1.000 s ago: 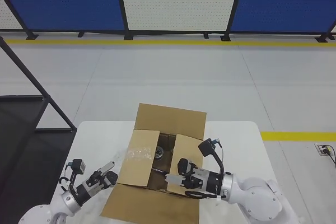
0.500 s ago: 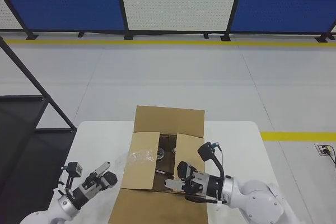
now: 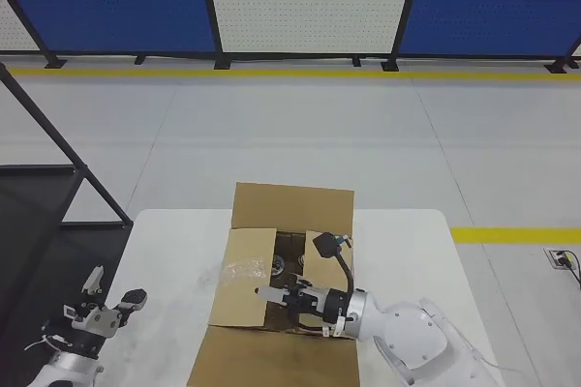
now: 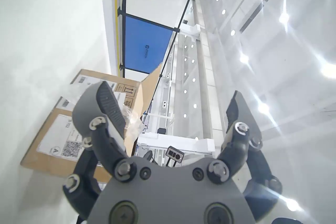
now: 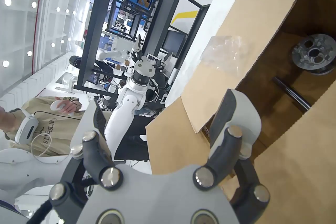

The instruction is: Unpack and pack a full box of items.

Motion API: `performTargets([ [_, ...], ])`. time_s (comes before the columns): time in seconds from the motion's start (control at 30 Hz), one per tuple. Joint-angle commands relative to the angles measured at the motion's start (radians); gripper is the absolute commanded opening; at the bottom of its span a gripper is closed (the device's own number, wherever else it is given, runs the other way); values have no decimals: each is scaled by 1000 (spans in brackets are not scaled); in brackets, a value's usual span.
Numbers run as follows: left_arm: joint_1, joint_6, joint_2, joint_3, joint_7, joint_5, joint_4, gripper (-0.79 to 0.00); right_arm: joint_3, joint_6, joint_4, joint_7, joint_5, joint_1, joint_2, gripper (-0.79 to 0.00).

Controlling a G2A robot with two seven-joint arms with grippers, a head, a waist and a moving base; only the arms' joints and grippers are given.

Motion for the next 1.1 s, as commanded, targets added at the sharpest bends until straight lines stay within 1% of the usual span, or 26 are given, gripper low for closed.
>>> performTargets([
  [0.0, 0, 0, 0, 0, -1, 0, 1, 0, 2, -8, -2, 1, -1, -2, 0, 0],
  [0.17, 0, 0, 0, 0, -1, 0, 1, 0, 2, -8, -2, 1, -1, -2, 0, 0],
  [0.23, 3, 4, 1, 6, -3, 26, -6, 0, -6, -13, -7, -6, -2, -11, -1, 0],
  [0.4, -1, 83, 2, 62, 3, 101, -34, 0, -60, -28, 12, -15, 44, -2, -16, 0],
  [0.53, -20, 125, -2, 118, 23, 136, -28, 0, -113, -32, 51, -4, 65, 32, -32, 0],
  [0.67, -53, 167, -3, 171, 28, 183, -5, 0, -151, -44, 85, -21, 88, 56, -47, 0],
  [0.77, -98, 180, -7, 205, 49, 196, 35, 0, -167, -49, 111, -34, 100, 71, -57, 0],
  [0.93, -163, 167, -12, 257, 58, 229, 95, 0, -186, -48, 142, -44, 109, 91, -70, 0],
  [1.07, -202, 154, -17, 293, 40, 236, 138, 0, -195, -49, 158, -41, 112, 99, -77, 0],
])
